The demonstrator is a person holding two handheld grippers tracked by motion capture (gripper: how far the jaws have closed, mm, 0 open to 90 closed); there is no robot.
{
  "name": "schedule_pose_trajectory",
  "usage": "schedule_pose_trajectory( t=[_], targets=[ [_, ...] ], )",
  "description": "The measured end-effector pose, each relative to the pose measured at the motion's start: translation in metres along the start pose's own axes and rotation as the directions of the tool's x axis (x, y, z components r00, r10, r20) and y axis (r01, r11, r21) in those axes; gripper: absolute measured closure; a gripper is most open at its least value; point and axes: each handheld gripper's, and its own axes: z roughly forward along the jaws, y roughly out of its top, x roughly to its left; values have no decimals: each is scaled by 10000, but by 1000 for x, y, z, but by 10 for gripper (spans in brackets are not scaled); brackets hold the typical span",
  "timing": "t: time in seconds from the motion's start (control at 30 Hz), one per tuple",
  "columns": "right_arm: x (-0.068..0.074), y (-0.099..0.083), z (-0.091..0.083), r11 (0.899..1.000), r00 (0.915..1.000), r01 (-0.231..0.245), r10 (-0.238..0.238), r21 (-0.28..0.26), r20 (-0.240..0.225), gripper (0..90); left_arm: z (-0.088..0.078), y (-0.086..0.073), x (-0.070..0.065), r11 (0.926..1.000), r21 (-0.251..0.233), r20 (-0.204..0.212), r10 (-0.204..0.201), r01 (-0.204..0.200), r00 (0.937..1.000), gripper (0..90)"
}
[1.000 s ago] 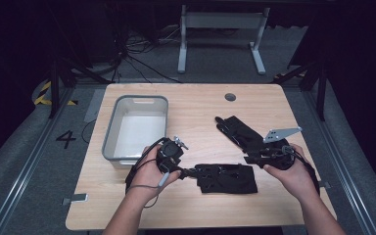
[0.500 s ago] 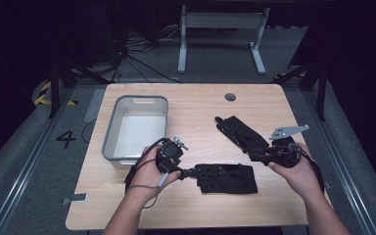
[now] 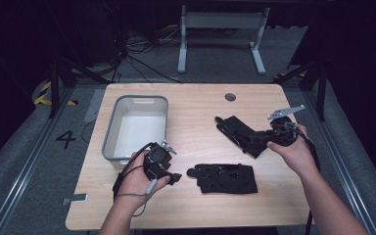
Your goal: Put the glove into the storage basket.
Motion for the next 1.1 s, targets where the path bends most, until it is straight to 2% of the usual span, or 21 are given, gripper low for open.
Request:
schedule_pose_trajectory(
  t=[0.13, 0.3, 0.47, 0.63, 0.8, 1.1],
  targets=[
    [-14, 8, 13, 9997, 9996, -88, 82, 221, 276, 701, -3, -7, 3, 9997, -17, -108, -243, 242, 9996, 444],
    [-35, 14, 30, 9982, 9978, -460, 441, 380, 493, 681, -8, -15, 5, 9991, -98, -198, -424, 422, 9989, 444],
    [-53, 11, 48, 9942, 9943, -810, 757, 708, 746, 672, -10, -18, 6, 9985, -130, -250, -541, 537, 9982, 443],
    [-70, 5, 58, 9881, 9881, -1231, 1134, 922, 1034, 658, -10, -19, 6, 9986, -74, -291, -527, 526, 9982, 442],
    [-80, 0, 62, 9835, 9819, -1508, 1374, 1000, 1302, 647, -9, -18, 5, 9987, -63, -268, -500, 499, 9984, 442],
    [-89, -7, 69, 9755, 9777, -1719, 1519, 1372, 1448, 638, -8, -16, 3, 9992, -26, -282, -409, 409, 9988, 440]
  ],
)
